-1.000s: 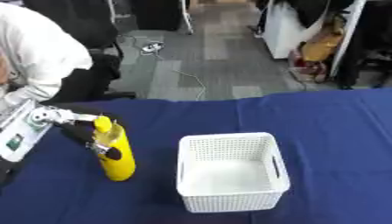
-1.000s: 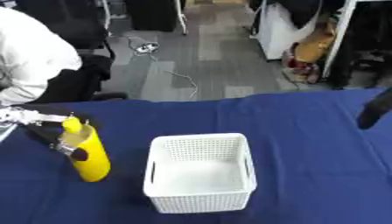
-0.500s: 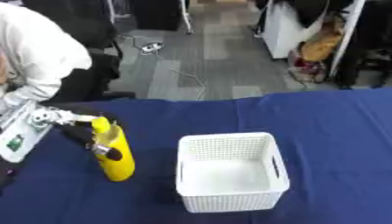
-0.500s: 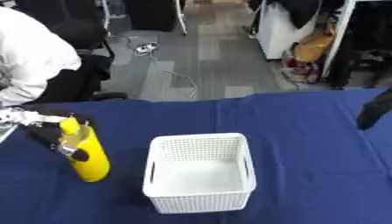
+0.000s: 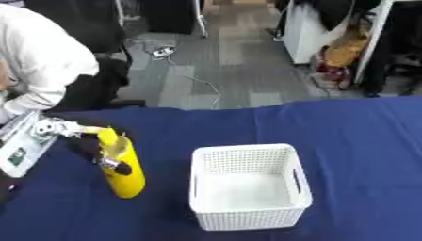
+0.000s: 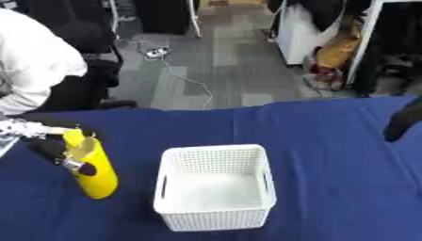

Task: Pick up objects on the table and place them in the box.

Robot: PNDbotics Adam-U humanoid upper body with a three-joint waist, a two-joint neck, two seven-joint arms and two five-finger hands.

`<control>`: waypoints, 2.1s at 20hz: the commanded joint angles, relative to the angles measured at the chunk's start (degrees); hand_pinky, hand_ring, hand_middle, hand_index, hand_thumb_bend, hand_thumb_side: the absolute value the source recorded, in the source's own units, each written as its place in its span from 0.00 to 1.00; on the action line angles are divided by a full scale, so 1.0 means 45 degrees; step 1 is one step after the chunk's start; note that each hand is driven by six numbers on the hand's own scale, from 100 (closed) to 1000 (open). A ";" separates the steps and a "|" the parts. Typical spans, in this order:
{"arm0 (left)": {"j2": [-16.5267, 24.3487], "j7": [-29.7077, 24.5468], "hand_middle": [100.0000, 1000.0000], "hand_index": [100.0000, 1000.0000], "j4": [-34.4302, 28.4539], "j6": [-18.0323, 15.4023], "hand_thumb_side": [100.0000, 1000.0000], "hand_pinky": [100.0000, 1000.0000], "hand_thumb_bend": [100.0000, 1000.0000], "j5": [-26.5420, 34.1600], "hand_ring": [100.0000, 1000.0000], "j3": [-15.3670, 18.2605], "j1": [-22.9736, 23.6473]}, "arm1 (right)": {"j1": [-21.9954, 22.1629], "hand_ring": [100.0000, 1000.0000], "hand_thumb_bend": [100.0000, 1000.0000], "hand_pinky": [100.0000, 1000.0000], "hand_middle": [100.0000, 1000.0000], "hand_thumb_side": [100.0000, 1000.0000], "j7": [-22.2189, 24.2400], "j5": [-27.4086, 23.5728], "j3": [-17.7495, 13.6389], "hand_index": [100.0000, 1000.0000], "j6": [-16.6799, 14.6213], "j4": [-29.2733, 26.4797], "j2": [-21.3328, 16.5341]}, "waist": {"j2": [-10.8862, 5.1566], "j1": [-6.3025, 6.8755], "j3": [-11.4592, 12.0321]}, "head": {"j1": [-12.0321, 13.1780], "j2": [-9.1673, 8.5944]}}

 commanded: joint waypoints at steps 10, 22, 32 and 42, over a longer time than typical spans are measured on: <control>0.0231 -0.0873 0.94 0.98 0.0008 -0.0762 0.68 0.68 0.65 -0.0058 0.81 0.0273 -0.0058 | -0.0250 0.36 0.21 0.37 0.42 0.90 -0.0006 -0.0066 -0.0076 0.60 -0.0014 -0.0198 -0.0077 | -0.0182 -0.0033 -0.0018 | 0.0024 -0.0128; 0.0147 -0.0873 0.93 0.95 0.0172 -0.0684 0.66 0.66 0.63 -0.0242 0.79 0.0222 -0.0021 | -0.0280 0.36 0.21 0.37 0.42 0.90 0.0000 -0.0092 -0.0079 0.60 -0.0013 -0.0198 -0.0061 | -0.0172 -0.0036 -0.0043 | 0.0015 -0.0132; 0.0049 -0.0530 0.65 0.80 0.0233 -0.0554 0.63 0.45 0.46 -0.0129 0.58 0.0316 0.0089 | -0.0289 0.36 0.21 0.37 0.42 0.90 0.0006 -0.0089 -0.0081 0.60 -0.0015 -0.0198 -0.0058 | -0.0173 -0.0039 -0.0050 | 0.0011 -0.0136; -0.0178 0.2565 0.24 0.52 0.0270 -0.0864 0.85 0.00 0.09 0.0848 0.17 0.0463 0.0506 | -0.0305 0.36 0.21 0.37 0.42 0.90 0.0007 -0.0088 -0.0077 0.59 -0.0014 -0.0198 -0.0034 | -0.0175 -0.0054 -0.0065 | 0.0013 -0.0156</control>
